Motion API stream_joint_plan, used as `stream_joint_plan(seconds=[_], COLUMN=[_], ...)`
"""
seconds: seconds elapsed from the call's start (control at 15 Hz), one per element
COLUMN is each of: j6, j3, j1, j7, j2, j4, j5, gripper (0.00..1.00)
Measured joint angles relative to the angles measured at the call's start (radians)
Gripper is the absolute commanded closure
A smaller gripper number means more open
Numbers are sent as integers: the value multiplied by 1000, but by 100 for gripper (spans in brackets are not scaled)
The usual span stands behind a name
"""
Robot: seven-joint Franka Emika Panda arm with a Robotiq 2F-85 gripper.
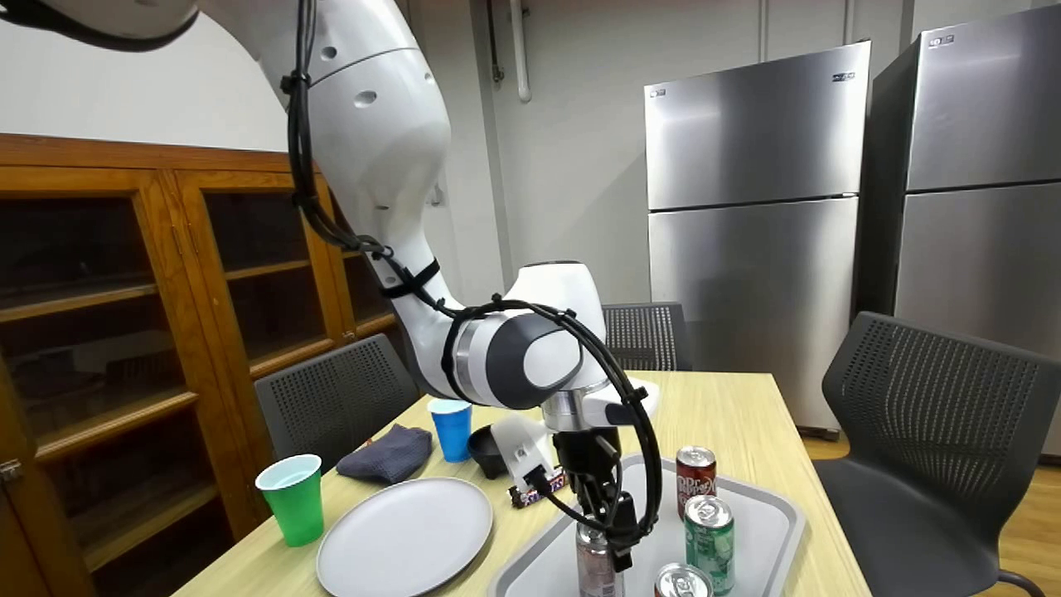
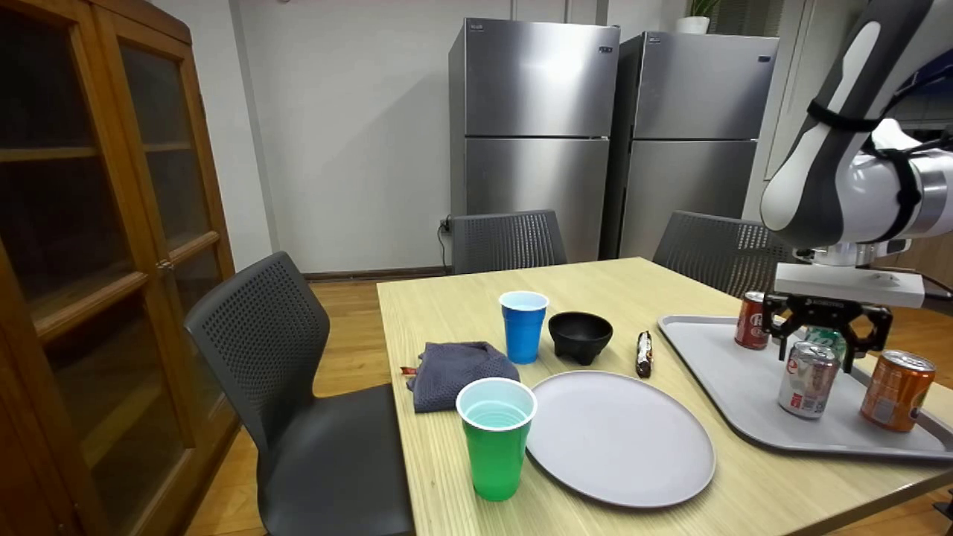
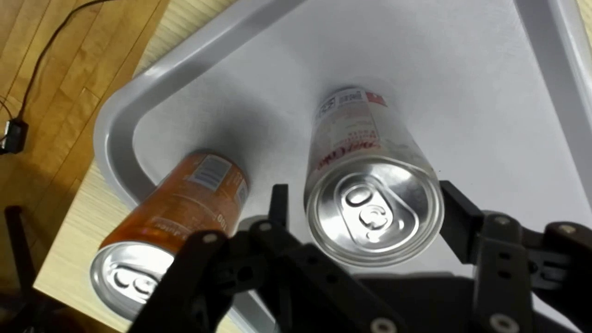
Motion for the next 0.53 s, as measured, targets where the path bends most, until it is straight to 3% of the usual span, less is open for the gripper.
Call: stream_joint_plan(seconds=[0.07, 0.13, 0.53], j6=[0, 0, -1], j3=[0, 0, 0], j1=[0, 0, 1], j7=[0, 0, 0], j2=[4, 7, 9], j4=[3, 7, 11], j5=[0, 0, 0], gripper=[59, 61, 61])
